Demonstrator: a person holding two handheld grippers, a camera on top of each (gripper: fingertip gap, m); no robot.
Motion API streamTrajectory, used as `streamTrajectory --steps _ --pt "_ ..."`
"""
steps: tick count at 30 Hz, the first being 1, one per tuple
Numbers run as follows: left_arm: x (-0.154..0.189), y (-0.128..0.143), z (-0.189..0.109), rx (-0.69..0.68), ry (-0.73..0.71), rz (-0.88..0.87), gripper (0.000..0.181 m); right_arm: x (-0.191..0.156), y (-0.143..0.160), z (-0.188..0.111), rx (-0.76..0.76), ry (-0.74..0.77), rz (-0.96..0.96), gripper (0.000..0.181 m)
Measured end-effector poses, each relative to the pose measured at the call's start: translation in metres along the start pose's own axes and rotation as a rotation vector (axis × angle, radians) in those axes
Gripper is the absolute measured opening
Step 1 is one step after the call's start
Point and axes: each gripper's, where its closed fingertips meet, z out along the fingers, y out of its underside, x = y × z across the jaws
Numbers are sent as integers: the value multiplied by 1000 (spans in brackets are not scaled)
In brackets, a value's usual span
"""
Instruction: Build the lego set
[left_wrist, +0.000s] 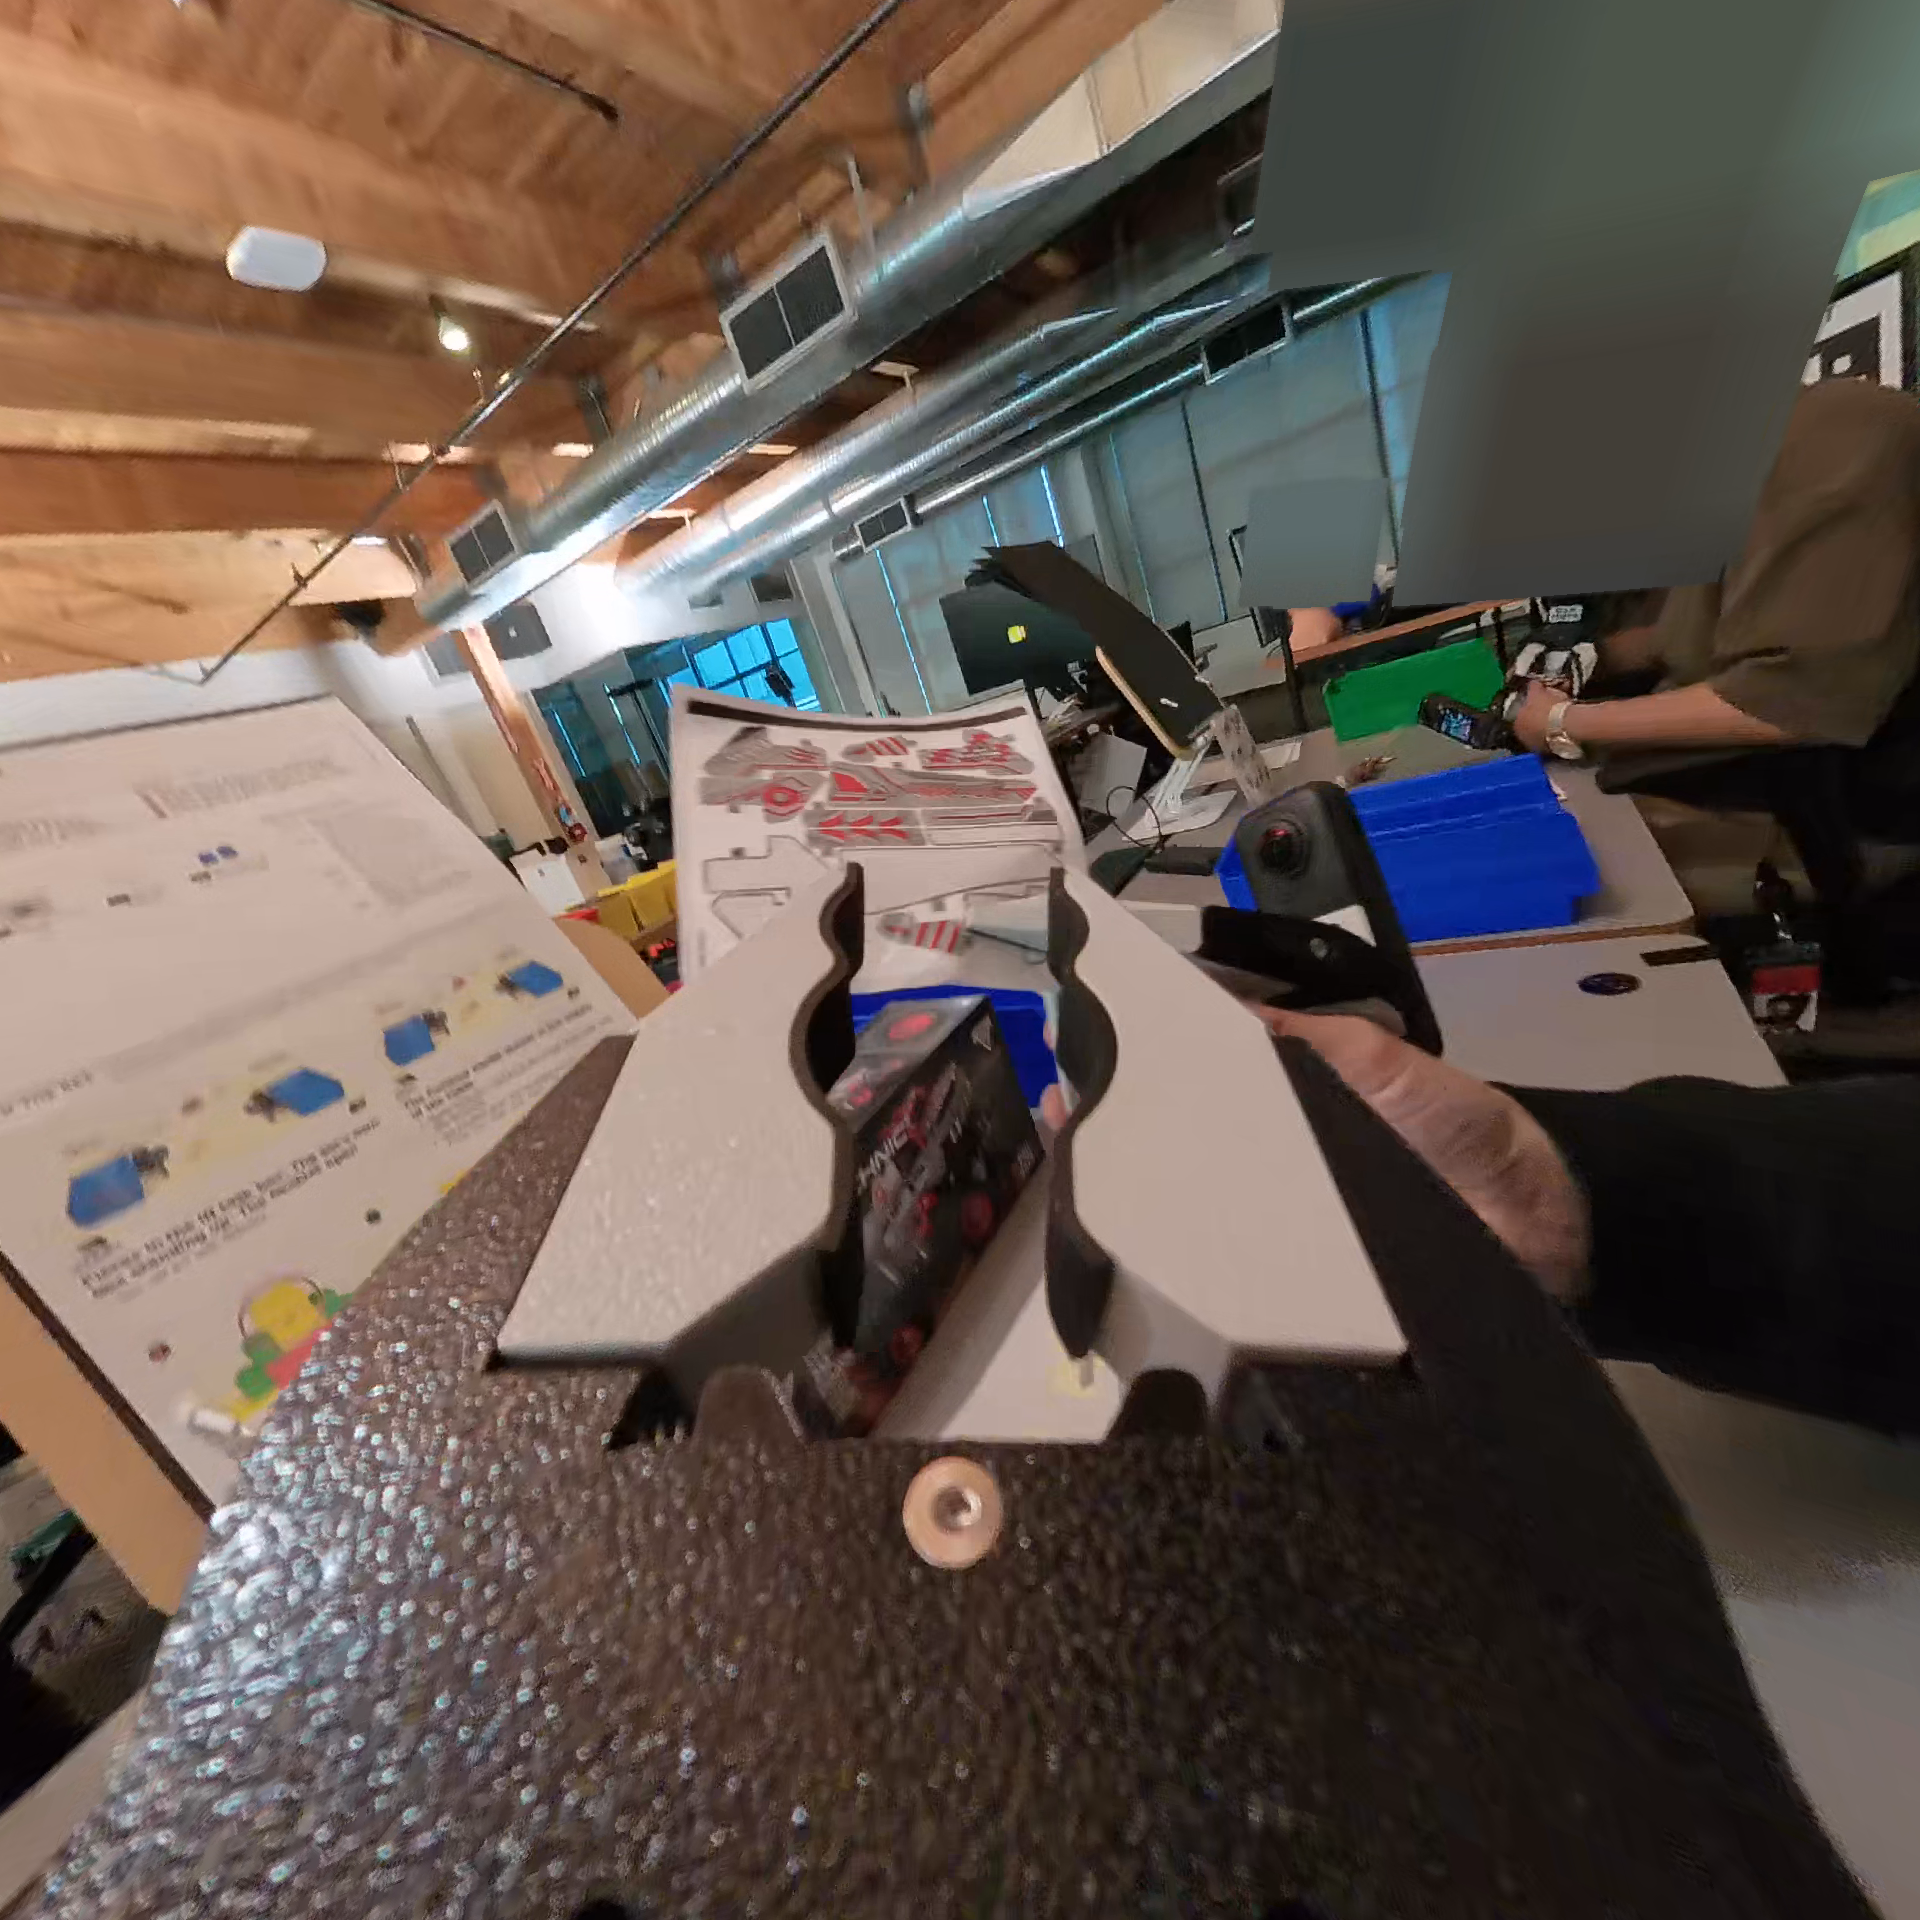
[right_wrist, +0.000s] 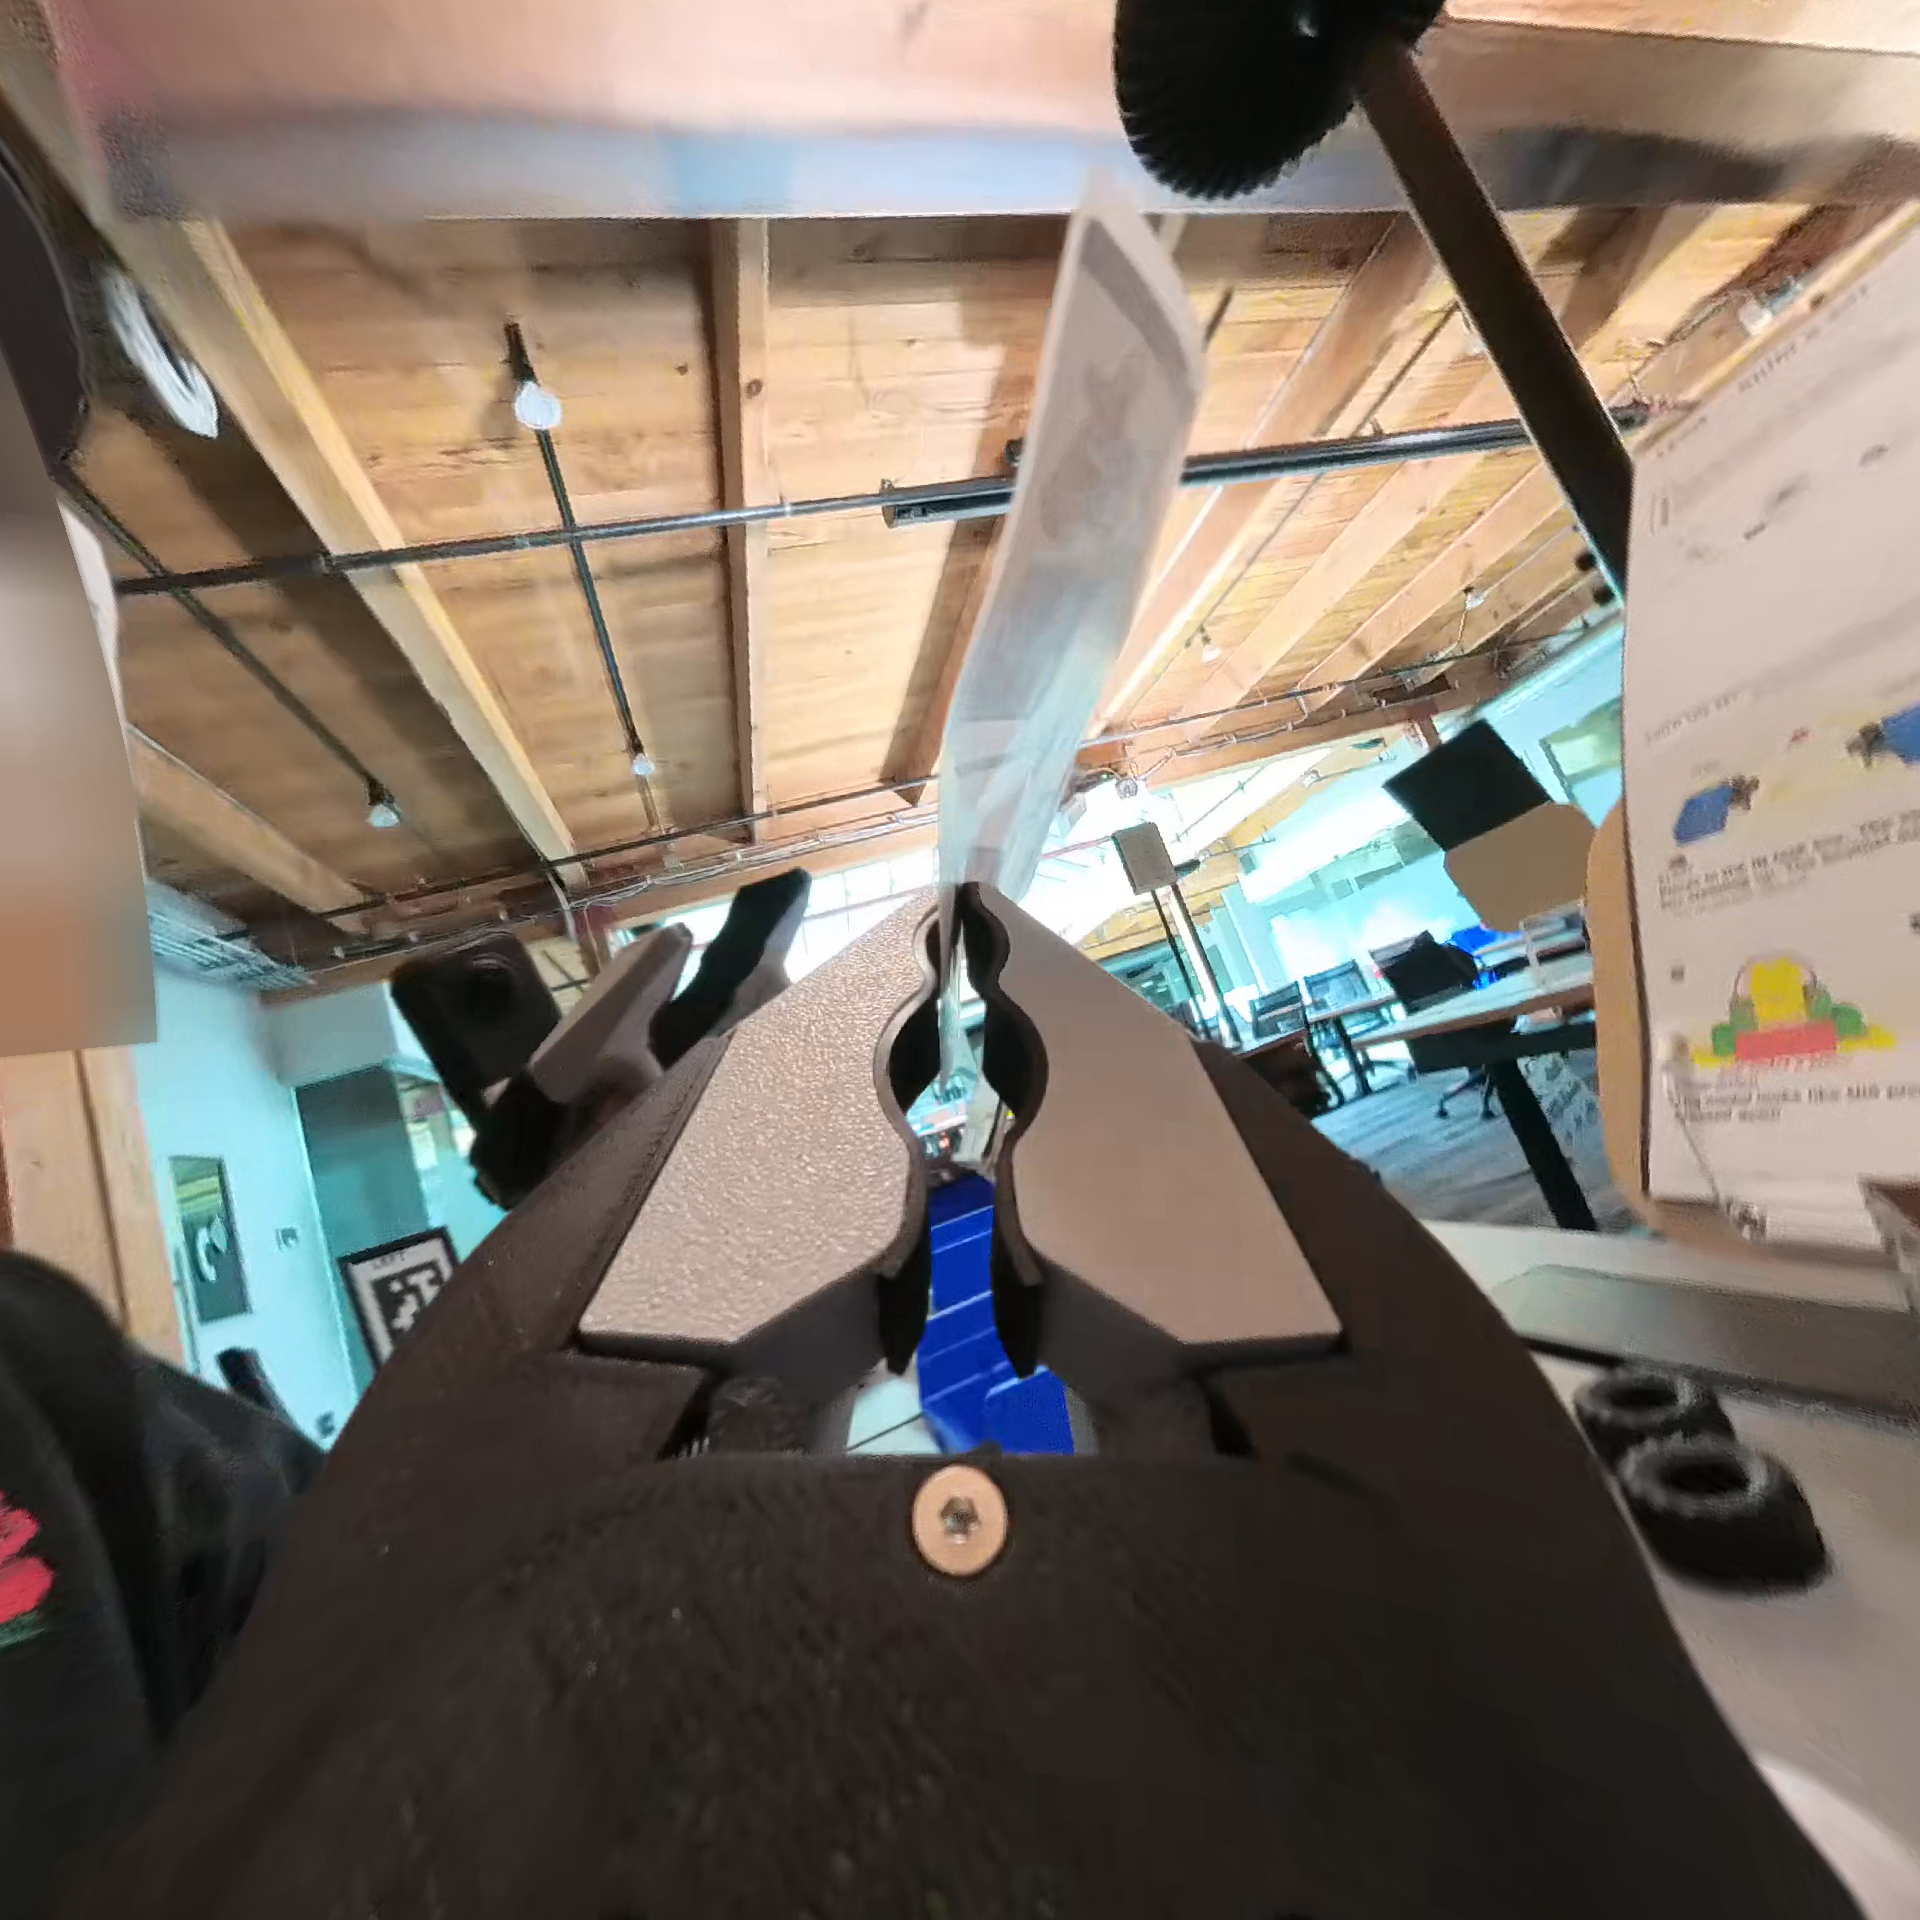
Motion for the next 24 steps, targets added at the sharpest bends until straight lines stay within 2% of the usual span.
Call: streamTrajectory --steps 4,6,12,15,19,24 --pt "-14 -4 15 -11 -18 95 34 5 -8 31 14 -93 -1 0" --pt "-17 0 21 -39 -6 152 36 9 1 35 -22 -98 30 0" --pt "-32 17 22 -145 -37 479 36 8 -11 53 -3 -133 29 0" --pt "-38 19 20 -165 -105 589 33 3 -5 61 -36 -180 43 0" --pt "-48 14 17 -153 -151 583 30 5 2 64 -41 -187 88 0" --pt "-56 28 17 -226 -144 612 35 3 15 67 -90 -198 92 0"
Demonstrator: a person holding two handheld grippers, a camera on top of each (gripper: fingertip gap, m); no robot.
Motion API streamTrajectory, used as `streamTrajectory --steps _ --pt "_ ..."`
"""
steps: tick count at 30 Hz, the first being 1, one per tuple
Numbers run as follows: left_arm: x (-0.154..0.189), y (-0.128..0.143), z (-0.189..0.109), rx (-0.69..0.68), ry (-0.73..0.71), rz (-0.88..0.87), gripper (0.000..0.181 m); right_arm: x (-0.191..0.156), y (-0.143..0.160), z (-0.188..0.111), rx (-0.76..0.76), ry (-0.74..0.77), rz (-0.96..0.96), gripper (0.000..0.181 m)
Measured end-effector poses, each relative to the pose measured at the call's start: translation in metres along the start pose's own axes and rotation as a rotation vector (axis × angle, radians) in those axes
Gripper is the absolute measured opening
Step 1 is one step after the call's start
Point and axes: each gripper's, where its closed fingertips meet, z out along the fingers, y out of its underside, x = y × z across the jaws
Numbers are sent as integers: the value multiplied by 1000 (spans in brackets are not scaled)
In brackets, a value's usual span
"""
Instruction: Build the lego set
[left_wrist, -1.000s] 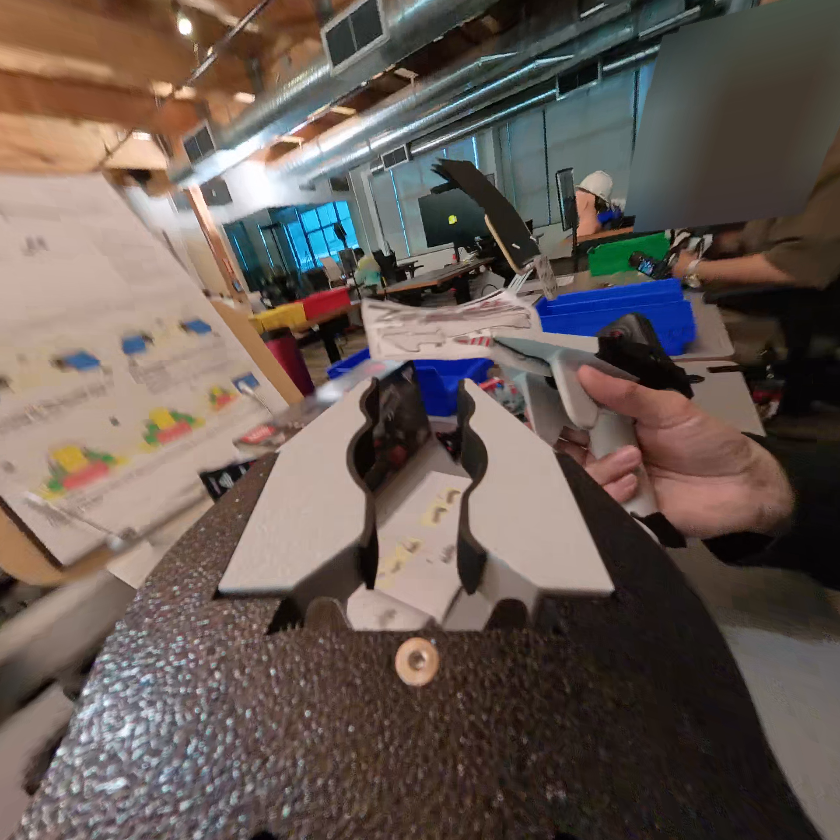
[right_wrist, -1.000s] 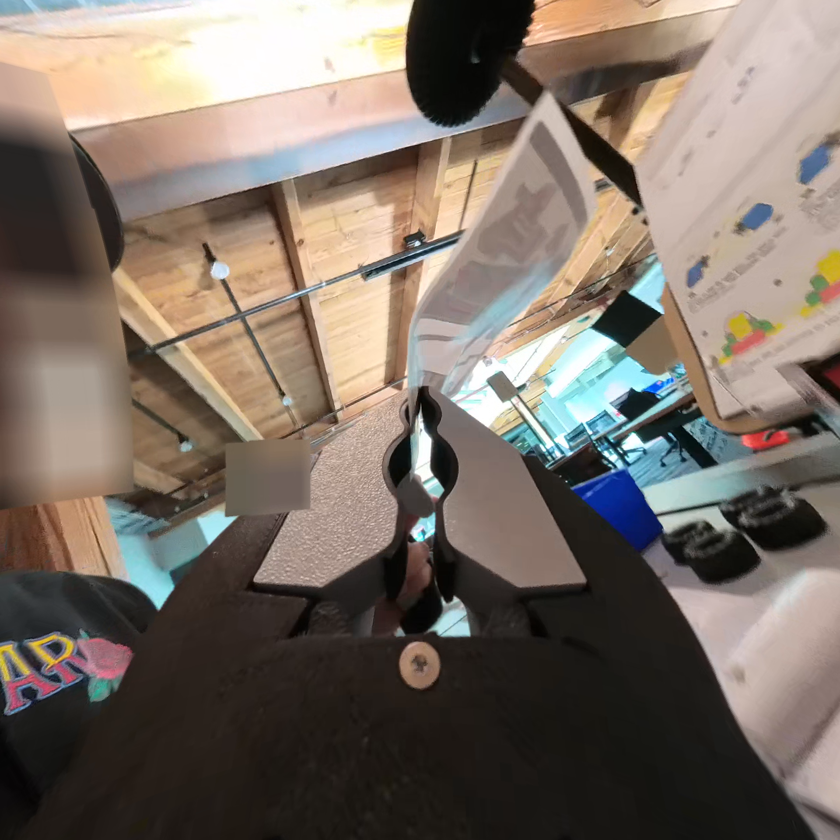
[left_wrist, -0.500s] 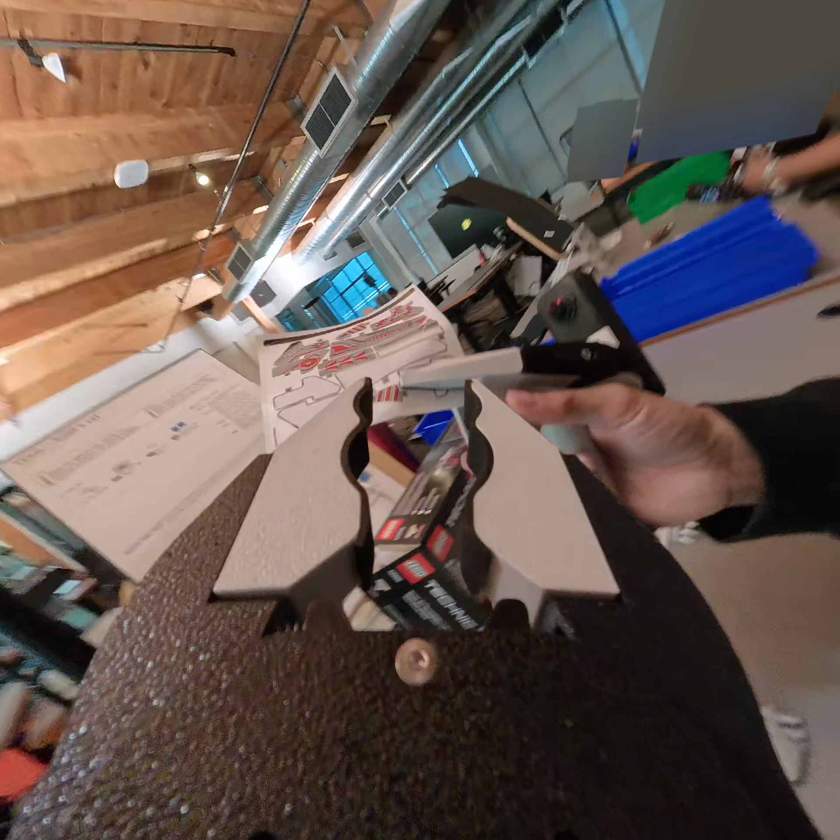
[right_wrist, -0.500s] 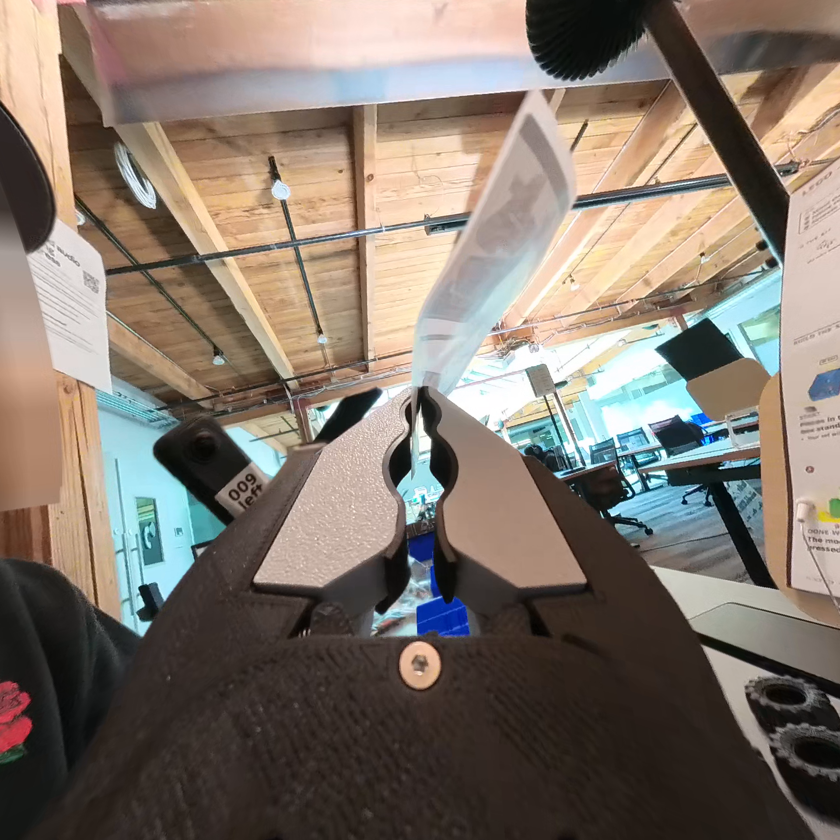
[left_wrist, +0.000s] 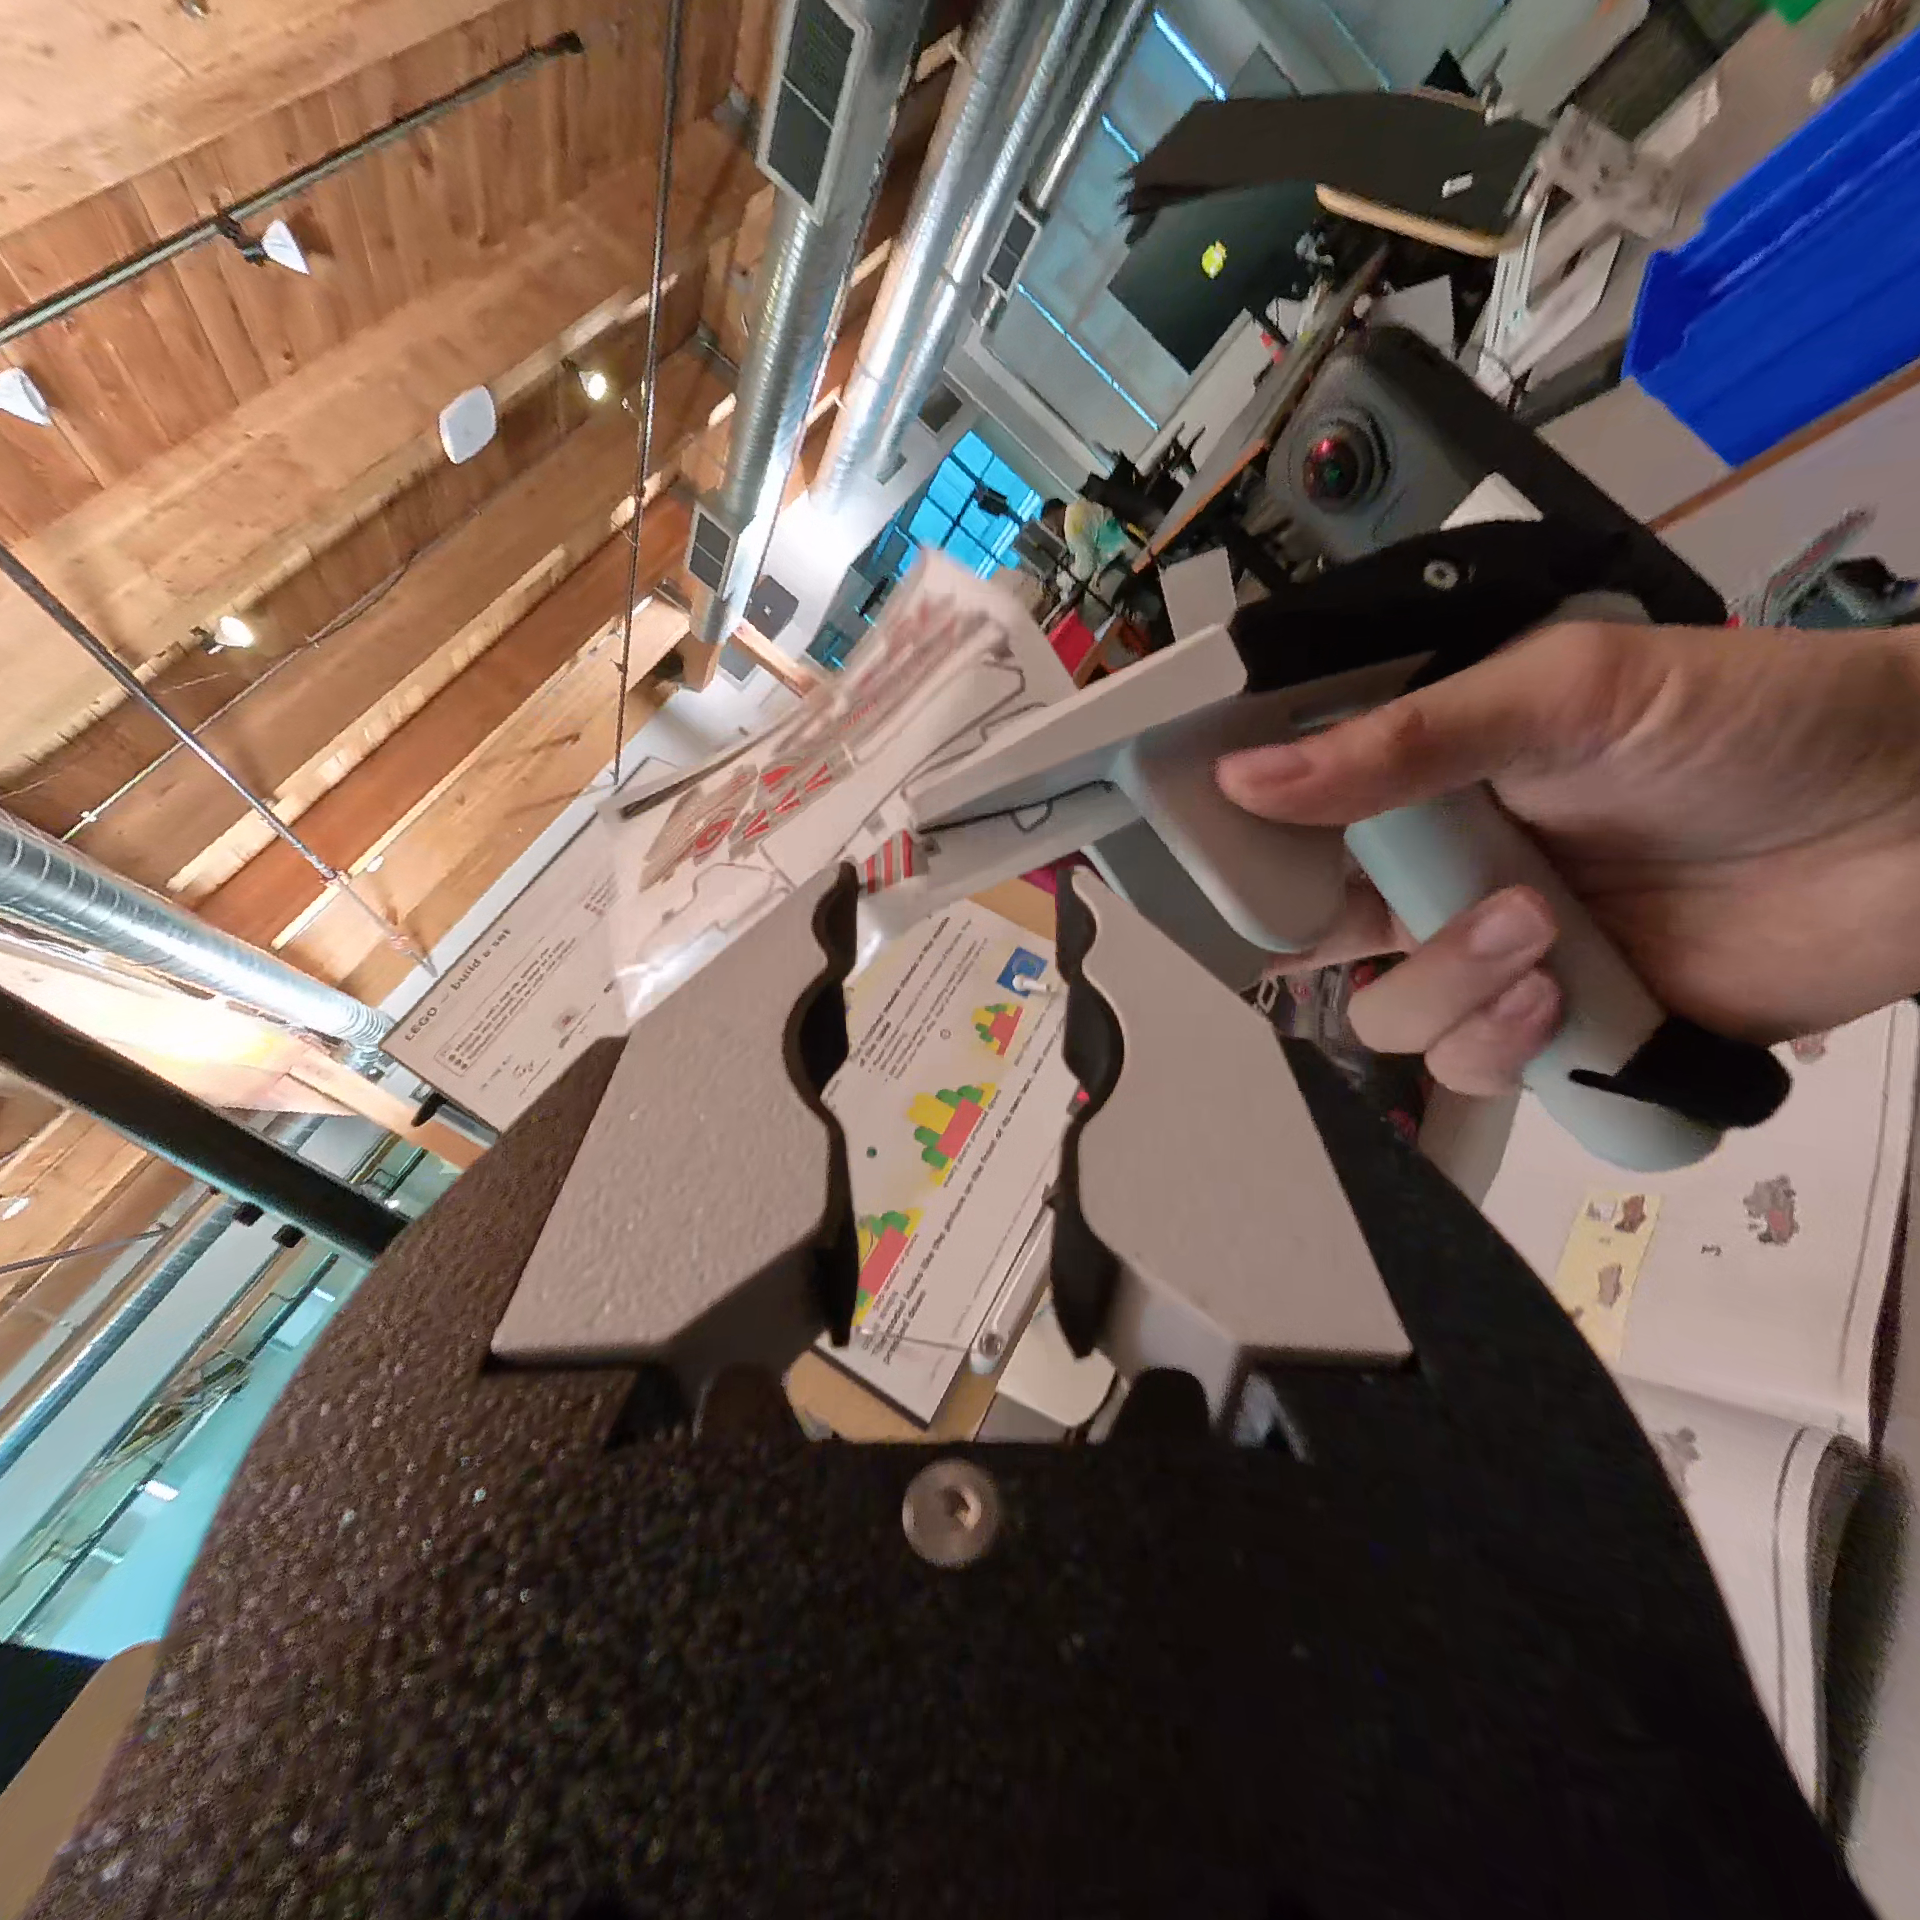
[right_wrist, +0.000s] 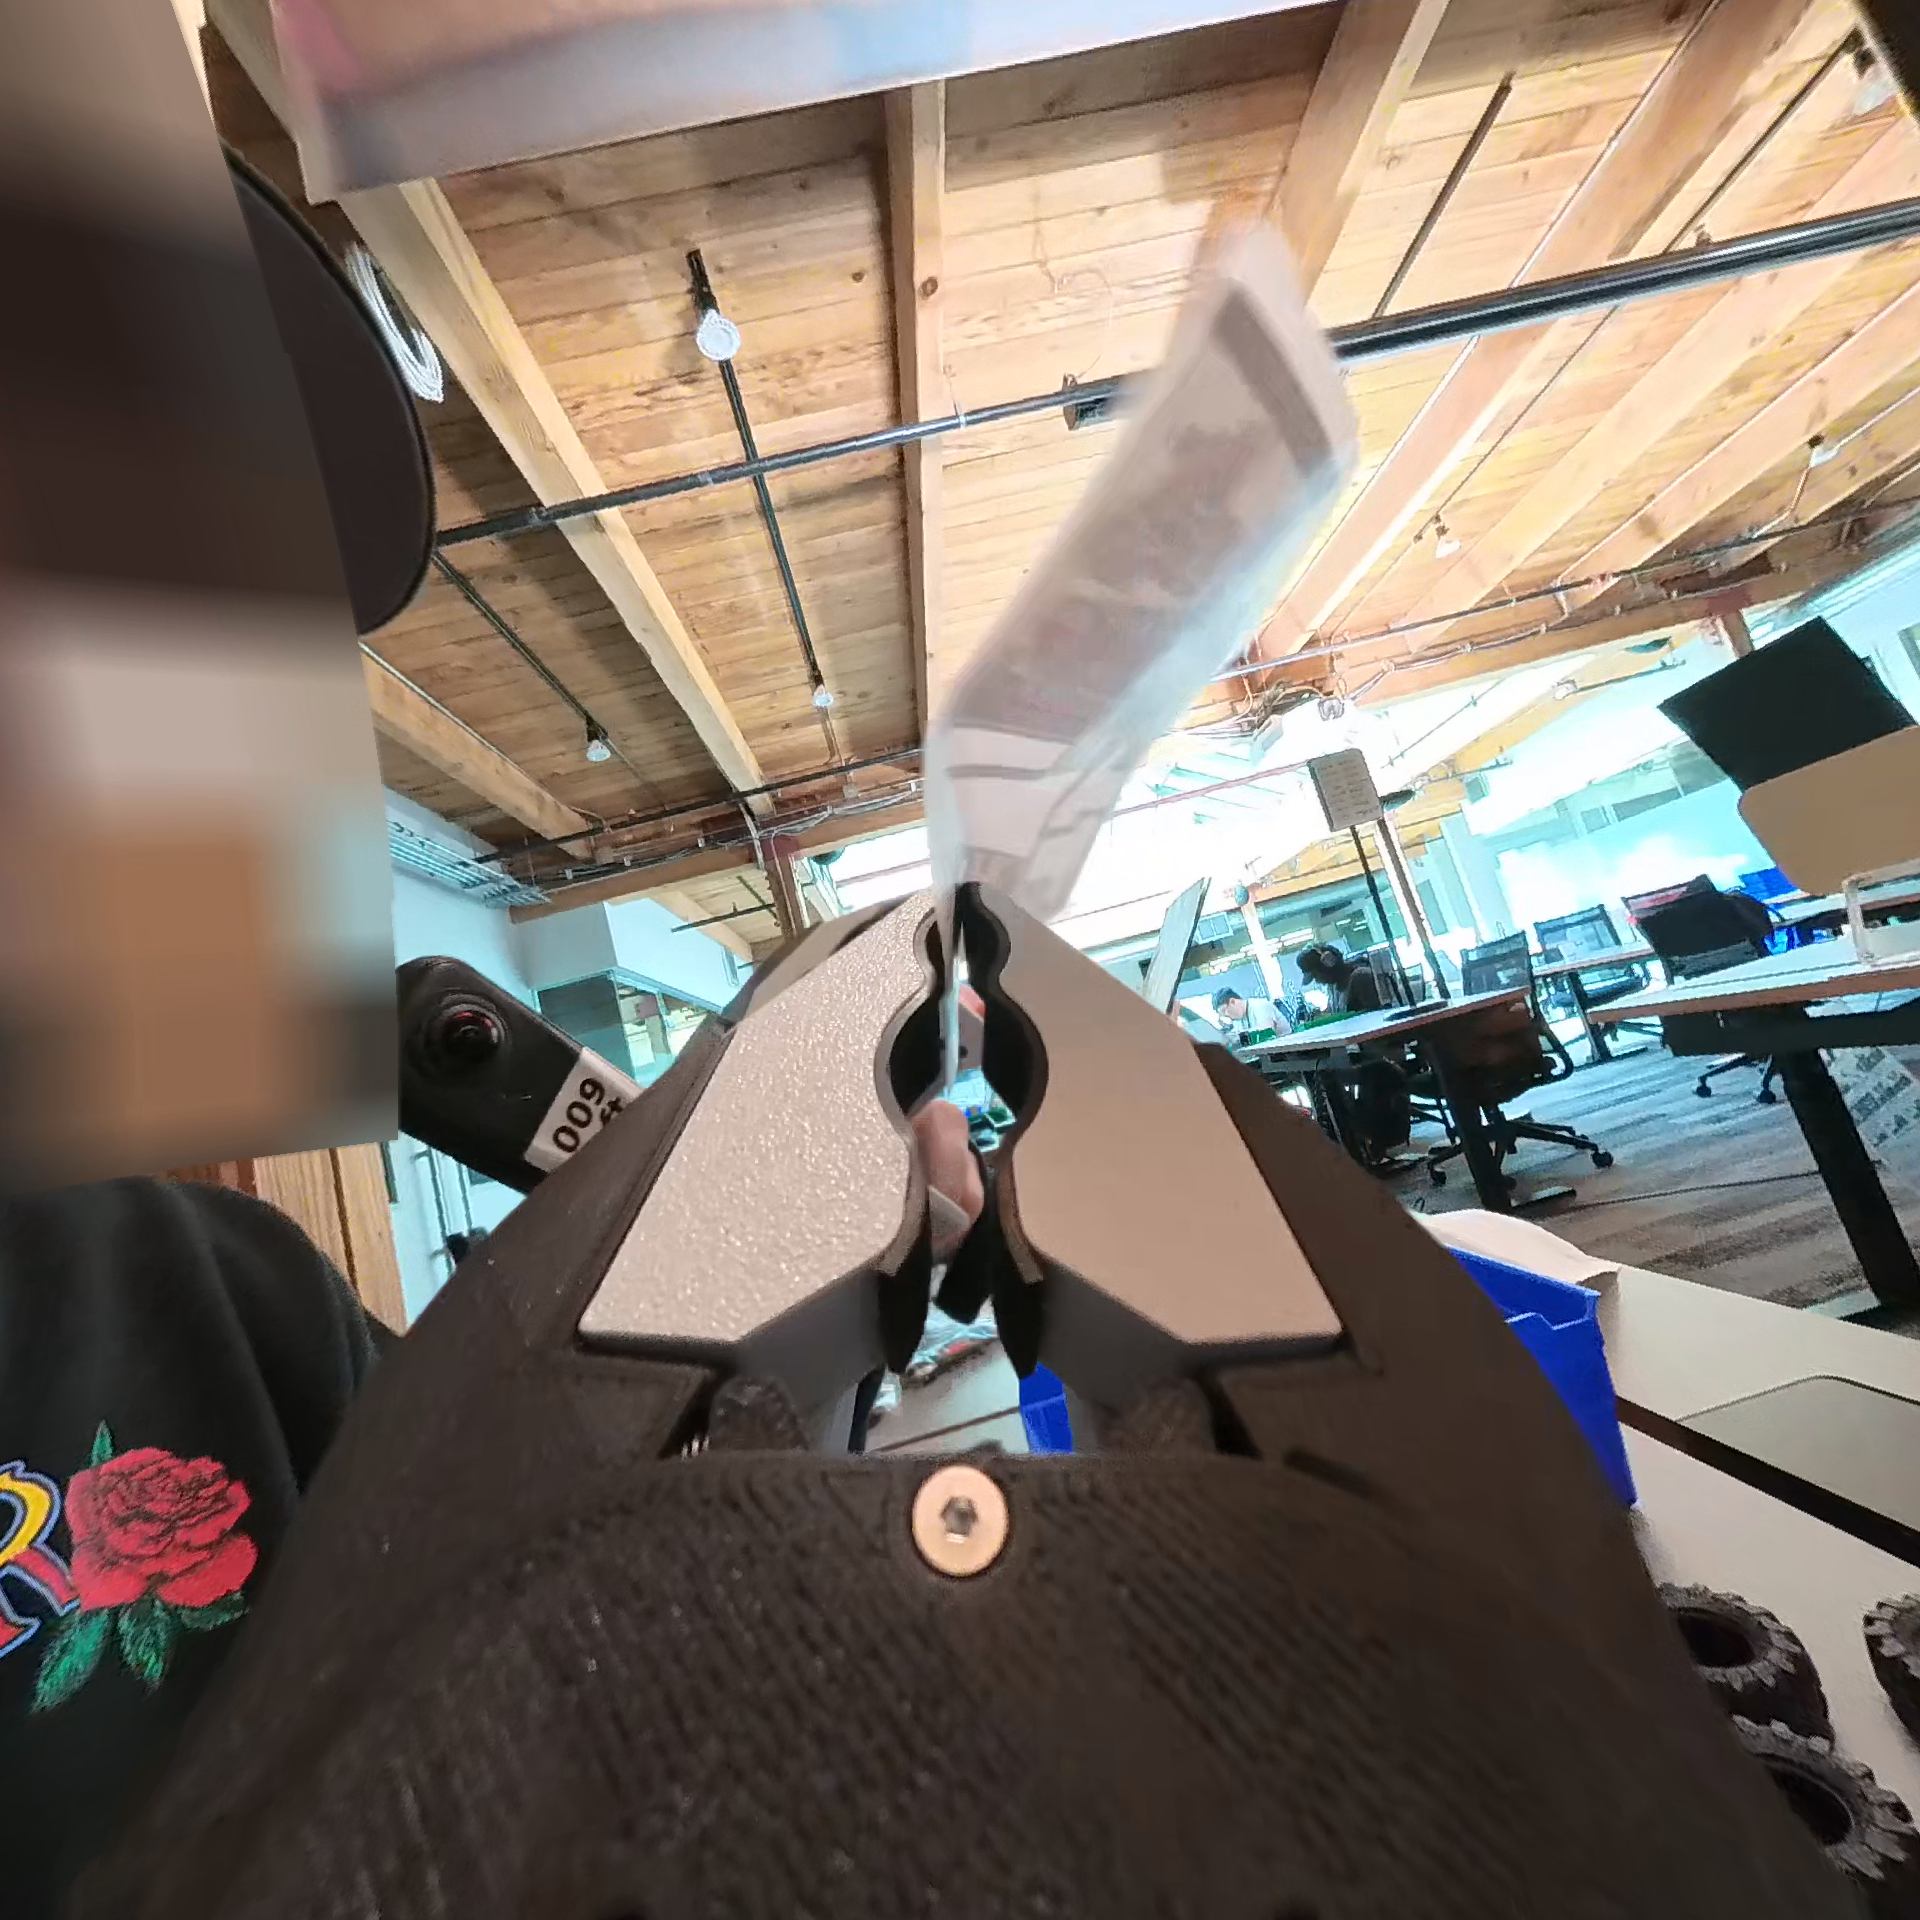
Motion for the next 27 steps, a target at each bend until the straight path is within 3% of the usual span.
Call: streamTrajectory --steps 12,20,27 --pt "6 -4 -2 25 62 -74 28 -11 4 3 -6 -56 -8 0" --pt "10 -20 -7 142 167 -293 25 -25 -1 2 25 -161 -22 0" --pt "11 -23 -11 149 237 -420 22 -32 -1 0 28 -204 -59 0"
